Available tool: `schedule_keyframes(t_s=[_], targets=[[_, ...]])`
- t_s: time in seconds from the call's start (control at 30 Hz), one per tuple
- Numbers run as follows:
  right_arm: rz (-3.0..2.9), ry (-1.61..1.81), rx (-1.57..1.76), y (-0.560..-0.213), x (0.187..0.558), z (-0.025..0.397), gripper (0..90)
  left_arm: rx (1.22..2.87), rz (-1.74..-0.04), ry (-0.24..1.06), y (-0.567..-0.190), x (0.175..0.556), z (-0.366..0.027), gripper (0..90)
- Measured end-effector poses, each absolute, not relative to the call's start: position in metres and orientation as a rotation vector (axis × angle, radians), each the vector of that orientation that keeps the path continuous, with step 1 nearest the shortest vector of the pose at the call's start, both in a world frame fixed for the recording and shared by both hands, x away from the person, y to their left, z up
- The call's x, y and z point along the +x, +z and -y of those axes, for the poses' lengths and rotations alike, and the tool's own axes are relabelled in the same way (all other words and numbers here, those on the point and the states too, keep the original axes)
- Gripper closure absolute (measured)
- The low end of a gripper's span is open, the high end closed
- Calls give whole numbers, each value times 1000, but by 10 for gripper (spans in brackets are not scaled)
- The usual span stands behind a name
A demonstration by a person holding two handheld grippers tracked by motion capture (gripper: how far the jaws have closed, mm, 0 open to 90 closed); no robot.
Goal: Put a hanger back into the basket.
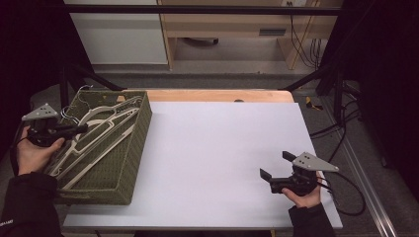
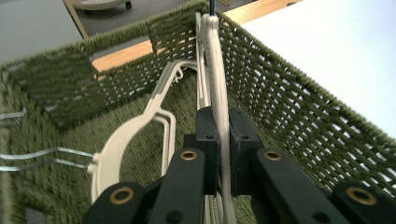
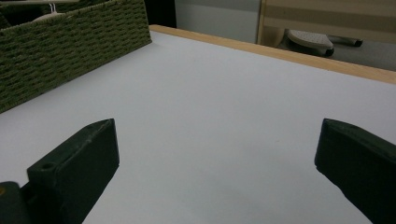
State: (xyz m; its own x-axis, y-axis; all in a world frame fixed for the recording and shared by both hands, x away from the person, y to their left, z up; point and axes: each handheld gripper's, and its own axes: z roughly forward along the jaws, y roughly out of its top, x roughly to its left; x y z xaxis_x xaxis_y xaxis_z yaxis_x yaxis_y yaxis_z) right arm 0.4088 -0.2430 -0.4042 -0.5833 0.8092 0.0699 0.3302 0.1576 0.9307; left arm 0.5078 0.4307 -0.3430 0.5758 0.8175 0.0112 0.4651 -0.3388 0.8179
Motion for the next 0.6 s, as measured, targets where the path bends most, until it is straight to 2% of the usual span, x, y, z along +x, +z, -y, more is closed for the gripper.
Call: schedule_keyframes(t_s=[0.23, 0.33, 0.43, 0.6], targets=[[-1994, 1415, 1086, -404, 409, 243, 7, 1944, -1062, 481, -373, 504, -433, 852], [-1999, 1410, 1066, -405, 410, 243, 7, 1930, -1075, 491, -376, 503, -434, 853], [-2002, 1410, 1072, -405, 409, 243, 7, 1930, -1111, 558, -379, 502, -435, 844], [-2001, 1412, 1076, -405, 409, 243, 7, 1958, -1175, 602, -379, 504, -438, 775]])
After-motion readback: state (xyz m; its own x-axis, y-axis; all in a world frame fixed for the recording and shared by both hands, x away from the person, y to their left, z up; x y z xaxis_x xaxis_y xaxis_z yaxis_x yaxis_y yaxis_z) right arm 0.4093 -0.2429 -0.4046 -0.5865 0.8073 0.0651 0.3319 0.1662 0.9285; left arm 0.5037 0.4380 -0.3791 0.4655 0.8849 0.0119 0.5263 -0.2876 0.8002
